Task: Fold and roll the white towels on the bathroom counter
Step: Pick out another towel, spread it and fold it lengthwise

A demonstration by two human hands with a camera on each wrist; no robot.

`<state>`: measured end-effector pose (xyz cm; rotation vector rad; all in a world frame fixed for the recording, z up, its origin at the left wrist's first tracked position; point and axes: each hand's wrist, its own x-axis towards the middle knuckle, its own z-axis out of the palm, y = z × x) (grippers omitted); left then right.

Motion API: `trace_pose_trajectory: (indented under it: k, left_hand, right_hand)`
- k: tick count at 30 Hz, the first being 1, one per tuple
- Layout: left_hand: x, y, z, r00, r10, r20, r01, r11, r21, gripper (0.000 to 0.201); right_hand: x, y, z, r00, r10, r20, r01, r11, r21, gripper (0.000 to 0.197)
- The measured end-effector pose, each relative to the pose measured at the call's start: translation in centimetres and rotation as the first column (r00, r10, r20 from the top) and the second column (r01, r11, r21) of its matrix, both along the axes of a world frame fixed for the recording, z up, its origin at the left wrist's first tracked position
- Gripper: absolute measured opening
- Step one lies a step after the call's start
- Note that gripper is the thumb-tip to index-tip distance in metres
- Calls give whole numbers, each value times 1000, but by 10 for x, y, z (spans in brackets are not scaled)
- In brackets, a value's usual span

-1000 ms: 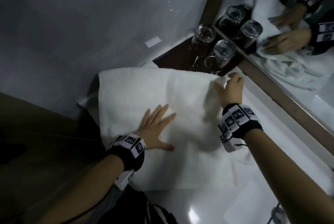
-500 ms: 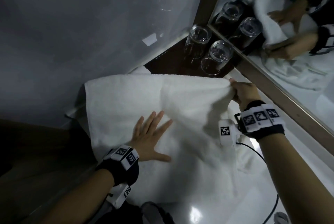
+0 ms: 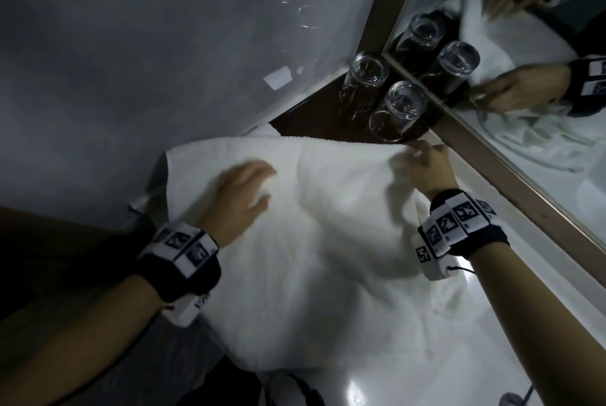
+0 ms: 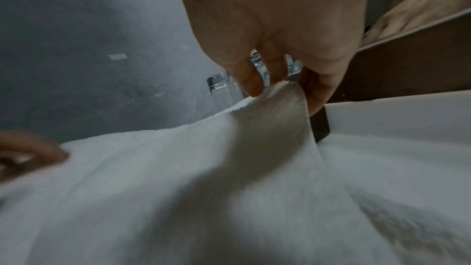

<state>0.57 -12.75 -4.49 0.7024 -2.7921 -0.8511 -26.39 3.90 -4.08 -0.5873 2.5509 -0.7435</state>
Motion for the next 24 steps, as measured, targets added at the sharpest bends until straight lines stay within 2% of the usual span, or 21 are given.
trace_pose_trajectory:
  k: [2, 4, 6, 7, 8, 9, 11, 13, 14, 16, 18, 21, 24]
  left_hand:
    - [-5, -29, 12, 993, 79, -91, -92, 984, -150, 37]
    - [-11, -51, 18, 994, 110, 17, -104, 971, -214, 40]
    - [-15, -66, 15, 987, 62, 145, -41, 988, -146, 44]
    - [-16, -70, 15, 984, 27, 173, -16, 998, -63, 45]
    - [-19, -73, 15, 984, 3, 177, -6, 1000, 18, 47]
    - [-21, -75, 15, 986, -2, 166, -9, 998, 66, 48]
    - [-28, -77, 17, 985, -2, 173, -13, 996, 85, 57]
    - [-37, -75, 20, 965, -50, 257, 30, 996, 85, 76]
    - [-41, -73, 21, 948, -80, 307, 63, 996, 66, 82]
    - [-47, -73, 25, 926, -81, 369, 81, 997, 16, 76]
    - [-45, -76, 31, 915, -38, 401, 33, 999, 19, 62]
    - [-32, -80, 39, 887, -27, 461, 11, 999, 38, 54]
    - [-14, -82, 48, 895, 53, 443, -77, 996, 36, 45]
  right_hand:
    - [4, -4, 3, 1000, 2, 8, -2, 998, 65, 44]
    - [6, -7, 6, 997, 49, 61, -58, 986, 157, 59]
    - [4, -10, 8, 992, 63, 112, -79, 987, 142, 58]
    - [2, -10, 8, 992, 66, 105, -77, 992, 104, 45]
    - [1, -10, 9, 995, 64, 83, -69, 996, 55, 31]
    - [0, -9, 9, 997, 69, 46, -69, 998, -1, 27]
    - [-2, -4, 9, 996, 85, 7, -82, 979, -186, 32]
    - [-2, 1, 12, 992, 99, 81, -52, 890, -453, 43]
    - [-4, 5, 12, 988, 110, 106, -36, 844, -536, 48]
    - [-7, 14, 13, 989, 103, 106, -20, 803, -596, 52]
    - [-9, 23, 12, 995, 66, 81, -4, 798, -602, 50]
    - [-11, 34, 11, 999, -48, 24, 53, 849, -526, 49]
    - [-14, 38, 11, 993, -117, 28, 117, 883, -455, 41]
